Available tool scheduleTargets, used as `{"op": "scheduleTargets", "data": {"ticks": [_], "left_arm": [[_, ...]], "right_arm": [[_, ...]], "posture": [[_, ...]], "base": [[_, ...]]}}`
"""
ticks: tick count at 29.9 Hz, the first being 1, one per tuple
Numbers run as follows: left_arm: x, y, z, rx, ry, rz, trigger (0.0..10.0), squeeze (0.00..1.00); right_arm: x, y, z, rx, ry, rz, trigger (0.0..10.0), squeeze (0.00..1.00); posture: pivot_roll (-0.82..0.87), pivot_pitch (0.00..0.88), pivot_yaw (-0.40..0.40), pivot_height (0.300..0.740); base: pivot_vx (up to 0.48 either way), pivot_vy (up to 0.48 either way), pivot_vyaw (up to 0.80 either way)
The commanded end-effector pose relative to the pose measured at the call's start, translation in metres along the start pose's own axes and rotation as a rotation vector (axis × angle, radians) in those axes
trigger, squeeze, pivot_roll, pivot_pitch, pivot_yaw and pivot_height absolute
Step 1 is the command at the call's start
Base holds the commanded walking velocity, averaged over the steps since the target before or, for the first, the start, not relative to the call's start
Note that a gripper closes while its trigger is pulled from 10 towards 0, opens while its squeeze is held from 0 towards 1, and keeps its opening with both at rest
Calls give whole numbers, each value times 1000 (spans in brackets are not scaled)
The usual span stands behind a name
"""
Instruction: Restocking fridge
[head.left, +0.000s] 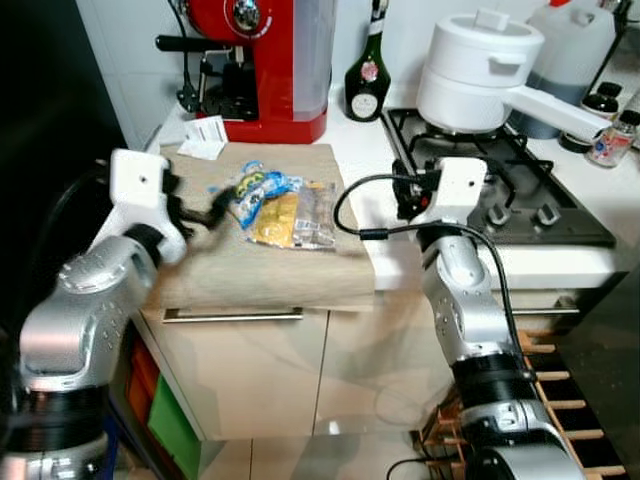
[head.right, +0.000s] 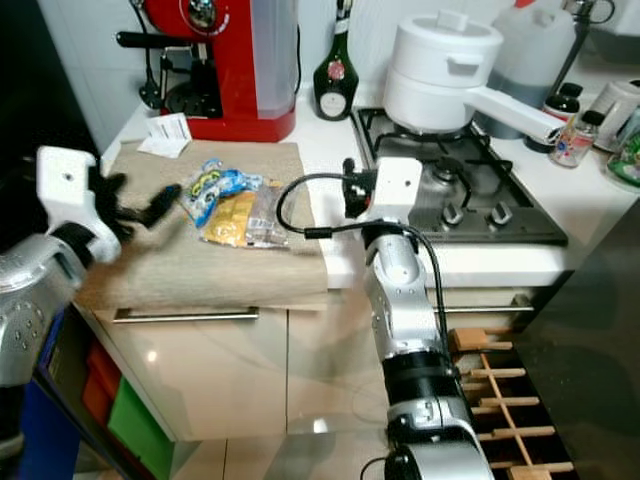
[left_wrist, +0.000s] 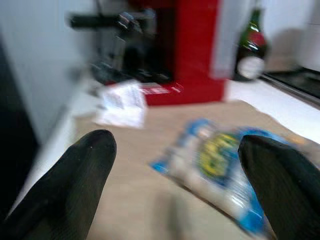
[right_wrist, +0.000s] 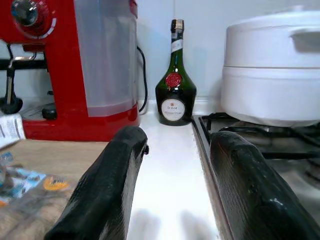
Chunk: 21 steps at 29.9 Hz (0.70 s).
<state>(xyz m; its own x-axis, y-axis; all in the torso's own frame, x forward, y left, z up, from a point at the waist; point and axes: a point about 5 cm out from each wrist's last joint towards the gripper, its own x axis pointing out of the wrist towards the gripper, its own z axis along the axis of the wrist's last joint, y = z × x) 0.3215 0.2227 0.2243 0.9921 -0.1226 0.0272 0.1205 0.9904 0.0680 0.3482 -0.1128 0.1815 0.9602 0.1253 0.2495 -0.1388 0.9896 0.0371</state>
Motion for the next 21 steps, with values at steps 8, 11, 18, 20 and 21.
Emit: {"op": "scheduleTargets", "data": {"ticks": [8, 11, 18, 20, 21], "left_arm": [[3, -21, 12, 40, -154, 19, 10000, 988], [-11, -44, 32, 38, -290, -17, 10000, 0], [-14, -48, 24, -20, -302, 49, 10000, 0], [-14, -48, 23, -32, -301, 43, 10000, 0], [-15, -47, 23, -28, -299, 50, 10000, 0]], "right_arm": [[-16, 7, 11, -46, -75, 16, 10000, 0], [-28, 15, 33, -71, -205, 49, 10000, 0], [-30, 24, 33, -67, -198, 90, 10000, 0], [-29, 25, 33, -70, -196, 99, 10000, 0], [-28, 26, 34, -75, -195, 106, 10000, 0]], "posture": [[-44, 0, -2, 740], [-39, 0, -6, 740], [-27, 0, -11, 740], [-26, 0, -11, 740], [-23, 0, -12, 740]], "base": [[0, 0, 0], [90, 0, 0], [456, 0, 0], [330, 349, 0], [0, 465, 0]]}}
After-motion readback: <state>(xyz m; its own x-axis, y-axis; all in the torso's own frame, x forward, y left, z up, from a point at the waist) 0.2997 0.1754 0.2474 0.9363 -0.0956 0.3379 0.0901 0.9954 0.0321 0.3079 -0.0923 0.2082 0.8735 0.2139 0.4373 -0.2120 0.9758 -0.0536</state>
